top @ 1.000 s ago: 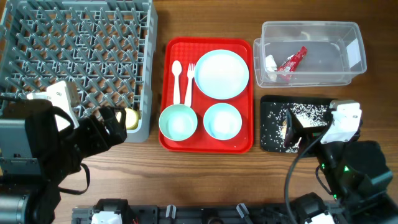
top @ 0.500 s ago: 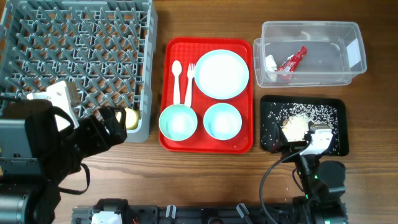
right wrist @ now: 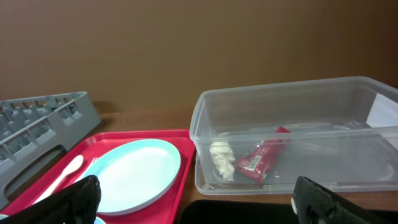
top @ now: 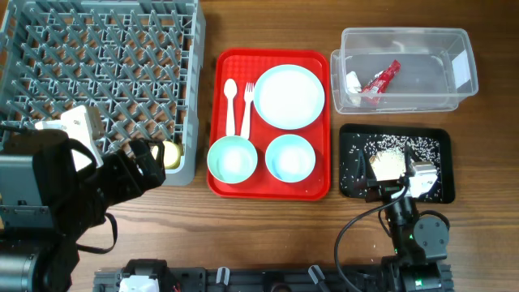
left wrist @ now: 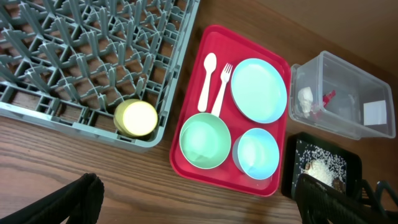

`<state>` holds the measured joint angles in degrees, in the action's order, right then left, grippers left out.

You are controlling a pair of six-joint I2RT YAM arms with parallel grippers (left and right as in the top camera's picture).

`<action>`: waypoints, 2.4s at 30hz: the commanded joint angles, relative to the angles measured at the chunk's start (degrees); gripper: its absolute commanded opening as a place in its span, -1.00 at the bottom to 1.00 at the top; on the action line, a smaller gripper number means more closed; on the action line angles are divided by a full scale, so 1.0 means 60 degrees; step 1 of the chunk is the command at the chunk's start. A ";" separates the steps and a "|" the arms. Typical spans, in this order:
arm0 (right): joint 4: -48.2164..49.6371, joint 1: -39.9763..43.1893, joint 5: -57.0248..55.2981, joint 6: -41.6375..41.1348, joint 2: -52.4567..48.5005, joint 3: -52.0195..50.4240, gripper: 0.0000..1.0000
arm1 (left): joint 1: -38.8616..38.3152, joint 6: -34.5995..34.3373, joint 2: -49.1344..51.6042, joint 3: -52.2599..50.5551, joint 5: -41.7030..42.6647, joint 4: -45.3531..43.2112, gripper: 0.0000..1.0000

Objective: Sort waste into correct bins and load items into the dishwasher rack

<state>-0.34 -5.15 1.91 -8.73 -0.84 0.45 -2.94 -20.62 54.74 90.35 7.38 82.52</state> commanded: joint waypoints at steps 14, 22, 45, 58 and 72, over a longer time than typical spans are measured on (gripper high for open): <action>0.0076 0.0040 0.0186 -0.0062 0.0051 -0.0022 1.00 | -0.1235 0.0157 0.2714 0.0069 0.0550 -0.1443 0.64; 0.0076 0.0040 0.0186 -0.0066 0.0051 -0.0022 1.00 | -0.2718 0.0146 0.7643 0.0069 -0.1596 -0.3391 0.30; 0.0076 0.0040 0.0186 -0.0069 0.0051 -0.0022 1.00 | -0.2976 0.0375 1.2203 0.0051 -0.1570 -0.6754 -0.80; 0.0076 0.0040 0.0186 -0.0066 0.0051 -0.0022 1.00 | -0.2962 0.1242 0.9154 0.1519 -0.2459 -0.4761 -0.92; 0.0076 0.0040 0.0186 -0.0066 0.0051 -0.0022 1.00 | -0.2124 0.1912 0.9151 0.1443 -0.2018 -0.4350 -0.55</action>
<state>-0.14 -5.15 2.15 -8.73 -0.84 0.45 -14.28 -10.04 109.54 99.22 -15.29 56.58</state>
